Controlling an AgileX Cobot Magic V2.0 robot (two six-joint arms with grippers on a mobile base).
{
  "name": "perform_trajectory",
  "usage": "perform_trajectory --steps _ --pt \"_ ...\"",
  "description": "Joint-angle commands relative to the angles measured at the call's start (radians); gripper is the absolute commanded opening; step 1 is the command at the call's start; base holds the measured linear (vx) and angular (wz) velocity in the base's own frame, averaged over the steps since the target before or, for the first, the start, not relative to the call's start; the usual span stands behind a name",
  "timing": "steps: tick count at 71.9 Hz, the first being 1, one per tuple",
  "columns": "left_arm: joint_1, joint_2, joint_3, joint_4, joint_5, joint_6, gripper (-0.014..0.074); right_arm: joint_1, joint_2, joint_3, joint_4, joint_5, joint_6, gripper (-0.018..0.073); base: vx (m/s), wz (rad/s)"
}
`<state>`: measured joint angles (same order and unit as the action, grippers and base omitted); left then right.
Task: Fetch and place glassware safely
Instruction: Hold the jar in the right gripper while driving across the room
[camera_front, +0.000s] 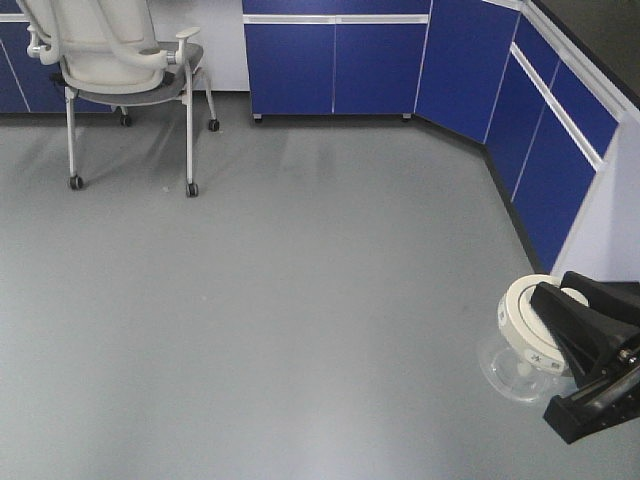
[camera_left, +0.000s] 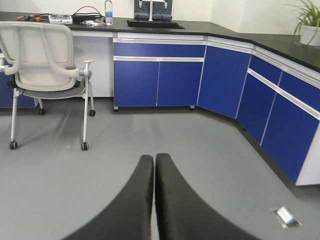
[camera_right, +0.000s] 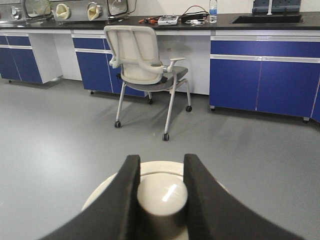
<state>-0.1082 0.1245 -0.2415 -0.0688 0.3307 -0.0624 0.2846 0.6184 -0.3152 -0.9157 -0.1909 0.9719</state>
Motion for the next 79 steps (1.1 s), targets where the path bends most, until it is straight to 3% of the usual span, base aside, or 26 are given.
perform_trajectory --steps 1,79 --pt "-0.008 0.011 -0.024 -0.01 -0.08 -0.008 -0.0007 -0.001 -0.002 -0.032 0.014 -0.062 -0.003 -0.0001 0.61 0.05" --pt "-0.008 0.011 -0.024 -0.01 -0.08 -0.008 -0.0007 -0.001 -0.002 -0.032 0.014 -0.062 -0.003 -0.0001 0.53 0.01"
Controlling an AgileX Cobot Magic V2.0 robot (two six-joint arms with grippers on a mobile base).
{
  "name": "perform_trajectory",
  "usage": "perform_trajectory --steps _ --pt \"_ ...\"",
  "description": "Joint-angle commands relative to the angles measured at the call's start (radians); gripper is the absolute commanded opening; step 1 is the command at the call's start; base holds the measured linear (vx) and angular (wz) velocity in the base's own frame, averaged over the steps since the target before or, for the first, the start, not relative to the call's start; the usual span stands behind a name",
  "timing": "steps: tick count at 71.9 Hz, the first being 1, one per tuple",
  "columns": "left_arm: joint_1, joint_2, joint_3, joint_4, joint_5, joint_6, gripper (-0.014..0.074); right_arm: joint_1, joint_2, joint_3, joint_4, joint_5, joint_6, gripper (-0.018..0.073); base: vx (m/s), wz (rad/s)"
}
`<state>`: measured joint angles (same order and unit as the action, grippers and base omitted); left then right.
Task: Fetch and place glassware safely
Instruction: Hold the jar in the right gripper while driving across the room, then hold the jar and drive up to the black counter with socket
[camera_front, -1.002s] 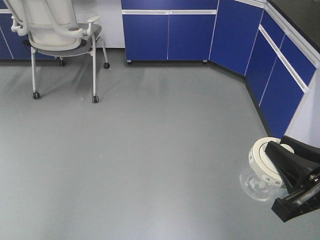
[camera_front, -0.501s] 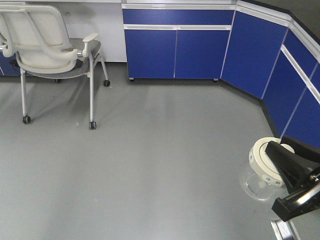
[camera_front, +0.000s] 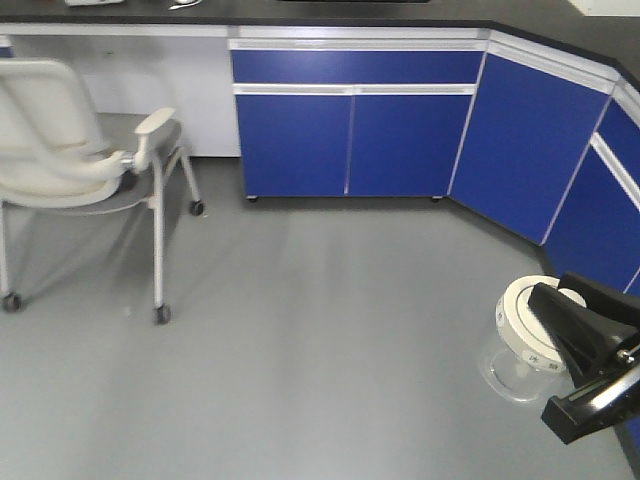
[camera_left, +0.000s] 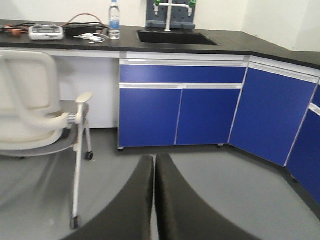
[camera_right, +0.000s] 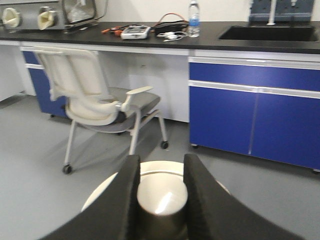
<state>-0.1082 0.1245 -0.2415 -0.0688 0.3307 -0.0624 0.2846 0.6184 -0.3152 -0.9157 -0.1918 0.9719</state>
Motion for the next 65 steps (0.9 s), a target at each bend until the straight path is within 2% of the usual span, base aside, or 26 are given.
perform_trajectory --steps 1,18,65 --pt "-0.008 0.011 -0.024 -0.01 -0.08 -0.008 -0.0007 -0.001 -0.002 -0.032 0.014 -0.061 -0.003 -0.0001 0.44 -0.32" --pt "-0.008 0.011 -0.024 -0.01 -0.08 -0.008 -0.0007 -0.001 -0.002 -0.032 0.014 -0.061 -0.003 -0.0001 0.4 -0.56" --pt "-0.008 0.011 -0.024 -0.01 -0.08 -0.008 -0.0007 -0.001 -0.002 -0.032 0.014 -0.061 -0.003 -0.0001 0.3 -0.76"
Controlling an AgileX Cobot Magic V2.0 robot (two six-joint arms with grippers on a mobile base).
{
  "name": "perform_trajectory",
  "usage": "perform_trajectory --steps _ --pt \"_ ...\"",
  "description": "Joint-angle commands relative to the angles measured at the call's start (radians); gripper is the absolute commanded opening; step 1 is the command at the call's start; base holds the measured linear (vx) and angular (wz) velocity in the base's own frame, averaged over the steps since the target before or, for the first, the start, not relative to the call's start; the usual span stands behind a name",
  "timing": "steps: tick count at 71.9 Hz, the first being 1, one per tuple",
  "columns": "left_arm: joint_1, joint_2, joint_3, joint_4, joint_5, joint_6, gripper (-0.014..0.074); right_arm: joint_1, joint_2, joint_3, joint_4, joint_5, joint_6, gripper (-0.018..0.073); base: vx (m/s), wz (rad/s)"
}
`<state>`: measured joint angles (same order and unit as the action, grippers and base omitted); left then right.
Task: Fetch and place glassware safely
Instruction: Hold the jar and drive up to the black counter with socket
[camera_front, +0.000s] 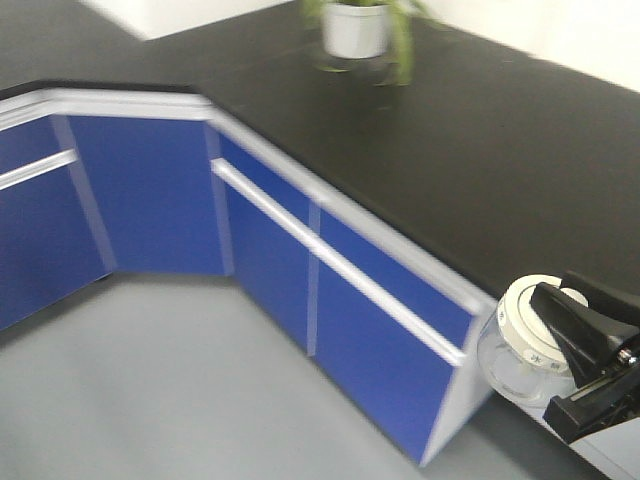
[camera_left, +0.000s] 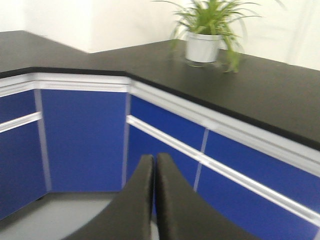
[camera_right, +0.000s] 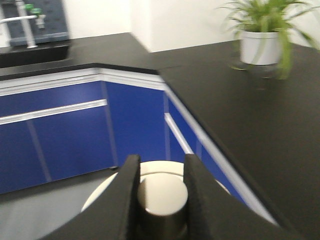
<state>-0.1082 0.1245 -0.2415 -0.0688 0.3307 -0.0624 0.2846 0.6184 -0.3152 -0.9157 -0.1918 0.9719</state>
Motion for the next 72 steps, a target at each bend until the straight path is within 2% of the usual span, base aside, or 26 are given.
perform_trajectory --steps 1,43,72 --pt "-0.008 0.011 -0.024 -0.01 -0.08 -0.008 -0.0007 -0.001 -0.002 -0.032 0.014 -0.061 -0.003 -0.0001 0.22 -0.76" --pt "-0.008 0.011 -0.024 -0.01 -0.08 -0.008 -0.0007 -0.001 -0.002 -0.032 0.014 -0.061 -0.003 -0.0001 0.16 -0.76" --pt "-0.008 0.011 -0.024 -0.01 -0.08 -0.008 -0.0007 -0.001 -0.002 -0.032 0.014 -0.061 -0.003 -0.0001 0.08 -0.54"
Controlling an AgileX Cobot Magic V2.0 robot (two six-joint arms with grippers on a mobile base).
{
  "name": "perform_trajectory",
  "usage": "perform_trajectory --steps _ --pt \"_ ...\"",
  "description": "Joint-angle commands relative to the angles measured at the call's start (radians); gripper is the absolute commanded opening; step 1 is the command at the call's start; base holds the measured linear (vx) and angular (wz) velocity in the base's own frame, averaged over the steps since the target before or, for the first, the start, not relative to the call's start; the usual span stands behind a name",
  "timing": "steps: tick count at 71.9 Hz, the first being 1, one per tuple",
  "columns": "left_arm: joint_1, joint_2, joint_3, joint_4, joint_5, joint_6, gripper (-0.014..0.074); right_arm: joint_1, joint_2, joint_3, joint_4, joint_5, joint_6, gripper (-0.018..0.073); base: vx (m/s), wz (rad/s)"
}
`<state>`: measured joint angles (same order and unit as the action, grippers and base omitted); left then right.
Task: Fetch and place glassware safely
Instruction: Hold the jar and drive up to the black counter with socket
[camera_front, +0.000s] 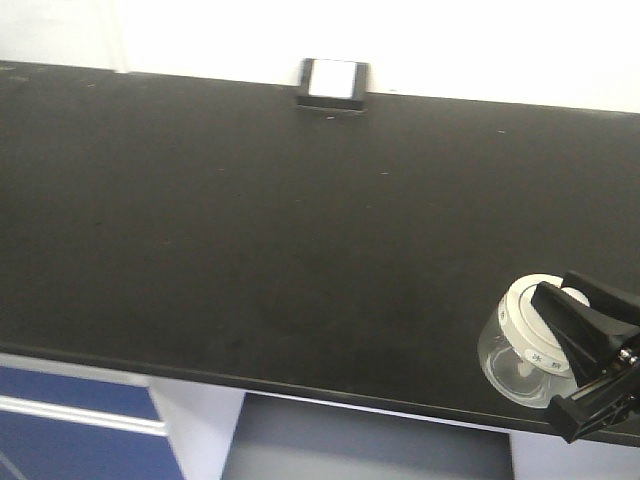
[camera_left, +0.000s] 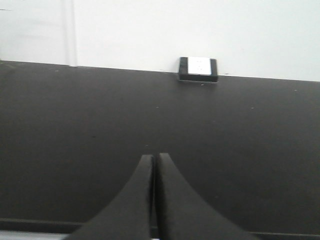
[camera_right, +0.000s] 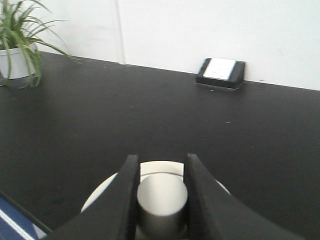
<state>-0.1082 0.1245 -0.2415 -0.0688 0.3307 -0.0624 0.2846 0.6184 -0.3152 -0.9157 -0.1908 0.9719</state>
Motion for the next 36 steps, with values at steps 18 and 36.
perform_trajectory --steps 18,36 --pt "-0.008 0.011 -0.024 -0.01 -0.08 -0.008 -0.0007 -0.001 -0.002 -0.032 0.014 -0.062 -0.003 -0.0001 0.04 -0.25" --pt "-0.008 0.011 -0.024 -0.01 -0.08 -0.008 -0.0007 -0.001 -0.002 -0.032 0.014 -0.062 -0.003 -0.0001 0.05 -0.18"
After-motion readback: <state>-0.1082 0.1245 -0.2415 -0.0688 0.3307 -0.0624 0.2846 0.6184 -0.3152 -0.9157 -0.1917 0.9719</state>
